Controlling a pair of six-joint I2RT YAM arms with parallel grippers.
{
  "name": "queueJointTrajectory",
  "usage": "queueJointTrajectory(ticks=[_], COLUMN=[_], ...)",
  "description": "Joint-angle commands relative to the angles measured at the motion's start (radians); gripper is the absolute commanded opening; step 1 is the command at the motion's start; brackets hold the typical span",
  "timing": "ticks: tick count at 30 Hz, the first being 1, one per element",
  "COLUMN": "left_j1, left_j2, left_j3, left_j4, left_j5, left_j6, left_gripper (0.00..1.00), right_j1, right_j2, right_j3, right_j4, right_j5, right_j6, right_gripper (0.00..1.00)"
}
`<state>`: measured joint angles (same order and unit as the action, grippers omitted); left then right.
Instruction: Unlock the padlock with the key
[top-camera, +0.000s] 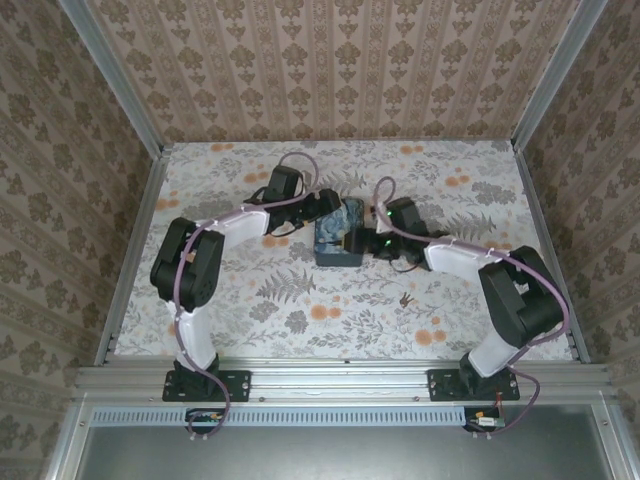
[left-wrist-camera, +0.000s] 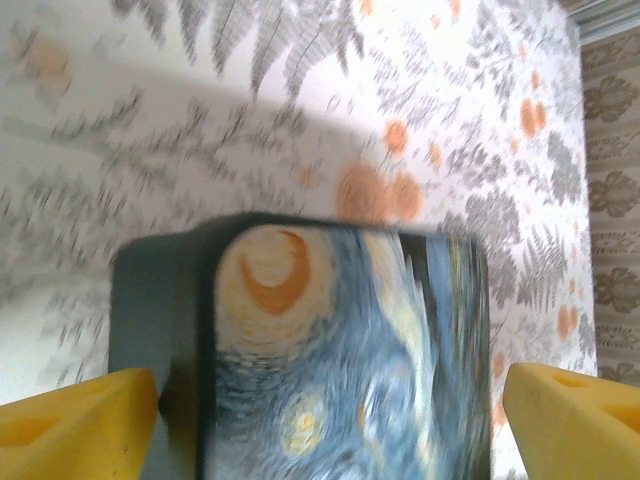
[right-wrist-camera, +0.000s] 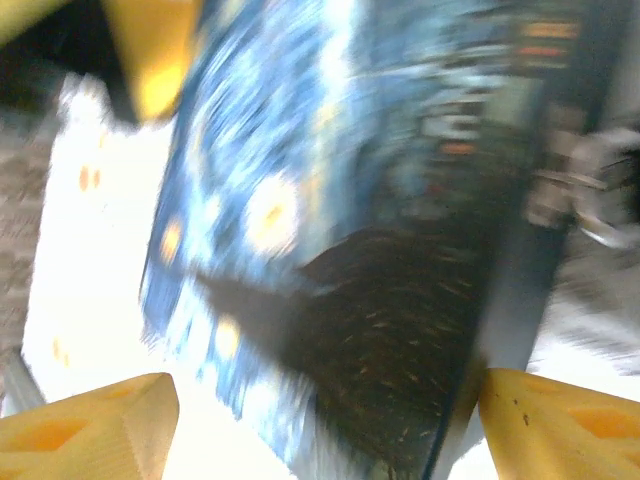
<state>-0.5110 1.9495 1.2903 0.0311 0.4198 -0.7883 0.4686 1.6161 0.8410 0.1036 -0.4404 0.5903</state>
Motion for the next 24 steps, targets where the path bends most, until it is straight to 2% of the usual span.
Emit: queueJointTrajectory(ticks=[1,6,9,11,14,19,24], left_j1=[-0.001,0.046,0.127,0.17,0.19,0.13,0.028], left_j2=[0.049,0.046,-0.012,-0.079,-0.197,-0.381,-0.491], left_j3=[0.097,0.128,0.116,0.104,0.038,-0.203,-0.377], left_j4=[-0.045,-0.093,-0.164,-0.256,-0.373,-0.394,-0.299], left_j5=[0.092,0.1,0.082,0.039,-0.044,-0.084,-0.021], left_j6=[0.067,0.116,0.19,0.258,0.309,0.236,0.121], left_gripper=[0.9,0.9,0.9,0.9,0.91,0.92,0.92], right_j1=[0.094,0.133,0.121,0.09,0.003,-0.097,-0.124], right_j2=[-0.012,-0.026,-0.092,-0.124,-0.137,-0.068,0.076], right_j3=[0.006,0.065,0.083,0.1,0.11,0.185,0.294], right_j4=[0.081,0.019,-0.087,-0.192,-0.284,-0.306,-0.291], right_j5=[0.037,0.058,0.07,0.072,0.091,0.143,0.139], right_j6=[0.089,0.082,0.011,-0.04,-0.087,-0.191,-0.227], right_gripper=[0.79,0.8,0.82,0.82,0.81,0.83,0.82])
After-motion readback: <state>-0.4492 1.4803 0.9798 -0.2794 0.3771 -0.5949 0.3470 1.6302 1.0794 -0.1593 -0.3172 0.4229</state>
